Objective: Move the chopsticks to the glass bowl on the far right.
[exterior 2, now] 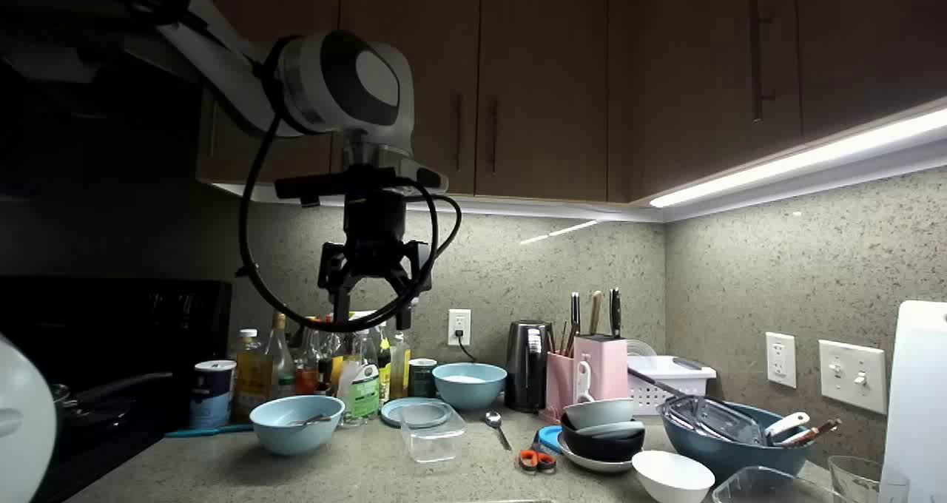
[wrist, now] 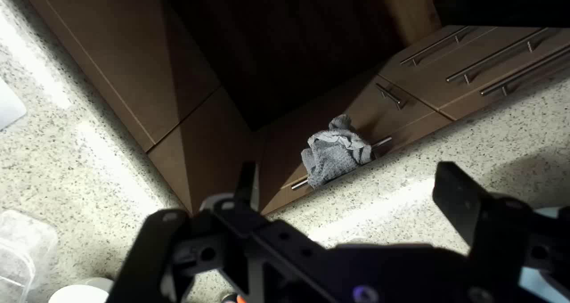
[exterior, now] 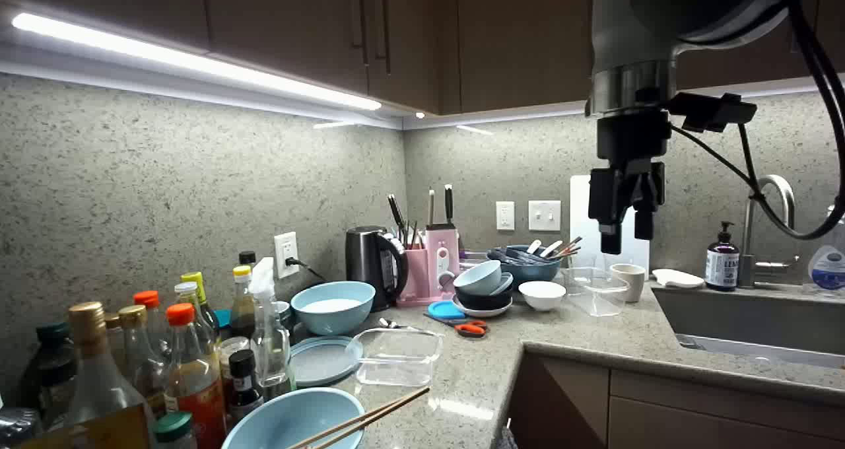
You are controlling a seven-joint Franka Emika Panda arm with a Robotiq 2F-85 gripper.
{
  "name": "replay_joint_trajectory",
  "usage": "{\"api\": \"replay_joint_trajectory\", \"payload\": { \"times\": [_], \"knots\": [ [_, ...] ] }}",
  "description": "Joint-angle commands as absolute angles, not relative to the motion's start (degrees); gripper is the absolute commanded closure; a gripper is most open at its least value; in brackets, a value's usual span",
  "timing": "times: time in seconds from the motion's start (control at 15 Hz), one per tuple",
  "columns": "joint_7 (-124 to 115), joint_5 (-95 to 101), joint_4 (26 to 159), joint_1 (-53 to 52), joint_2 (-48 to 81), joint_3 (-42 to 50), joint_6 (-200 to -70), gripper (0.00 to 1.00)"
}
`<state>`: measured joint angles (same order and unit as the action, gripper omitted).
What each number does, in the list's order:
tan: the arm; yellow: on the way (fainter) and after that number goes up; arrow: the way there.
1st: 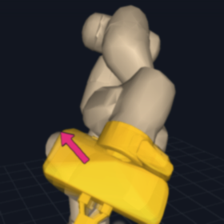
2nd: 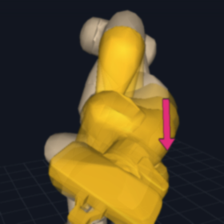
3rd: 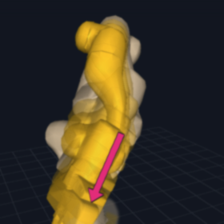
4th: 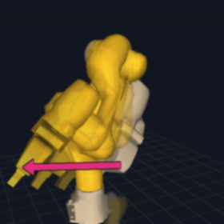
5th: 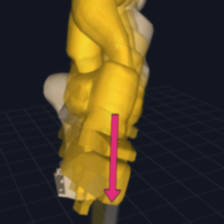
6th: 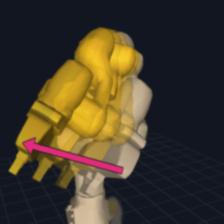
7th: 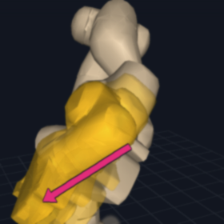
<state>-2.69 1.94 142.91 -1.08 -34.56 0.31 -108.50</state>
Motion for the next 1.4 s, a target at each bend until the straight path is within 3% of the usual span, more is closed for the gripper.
{"api": "replay_joint_trajectory", "payload": {
  "times": [0.0,0.6,1.33],
  "knots": [
    [-2.46,1.67,142.8,-0.58,-34.54,-0.13,-108.37,0.0],
    [-2.46,1.67,142.79,-0.58,-34.54,-0.13,-108.37,0.0],
    [-3.22,9.21,128.52,-8.0,-9.66,-12.3,-110.4,0.0]
  ]
}}
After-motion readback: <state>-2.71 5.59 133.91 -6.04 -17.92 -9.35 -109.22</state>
